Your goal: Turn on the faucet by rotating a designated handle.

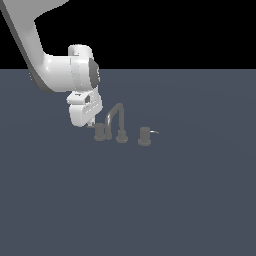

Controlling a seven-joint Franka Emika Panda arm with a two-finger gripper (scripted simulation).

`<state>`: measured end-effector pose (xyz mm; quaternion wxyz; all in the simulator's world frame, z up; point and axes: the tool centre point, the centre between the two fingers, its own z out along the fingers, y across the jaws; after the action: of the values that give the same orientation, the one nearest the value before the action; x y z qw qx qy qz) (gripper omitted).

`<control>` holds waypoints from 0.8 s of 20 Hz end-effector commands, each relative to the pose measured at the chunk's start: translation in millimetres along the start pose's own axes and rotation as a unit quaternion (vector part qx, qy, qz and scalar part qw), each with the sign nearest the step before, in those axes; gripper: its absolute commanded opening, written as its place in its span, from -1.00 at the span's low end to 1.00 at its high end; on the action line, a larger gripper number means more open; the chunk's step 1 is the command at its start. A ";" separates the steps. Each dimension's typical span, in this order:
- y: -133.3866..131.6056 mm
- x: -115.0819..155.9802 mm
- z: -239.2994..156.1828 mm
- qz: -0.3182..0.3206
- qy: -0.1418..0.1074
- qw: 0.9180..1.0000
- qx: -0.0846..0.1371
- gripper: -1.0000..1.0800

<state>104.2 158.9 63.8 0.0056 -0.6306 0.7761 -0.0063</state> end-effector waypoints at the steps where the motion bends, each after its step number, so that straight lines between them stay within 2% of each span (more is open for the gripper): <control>1: 9.2 1.1 -0.3 -0.001 0.001 1.000 -0.004 -1.00; 13: 43.8 3.9 -0.6 -0.003 0.000 1.000 -0.008 -1.00; 16: 39.4 2.5 -0.1 -0.005 -0.001 1.000 -0.002 -1.00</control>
<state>67.3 166.5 63.3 0.0060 -0.6343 0.7730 -0.0044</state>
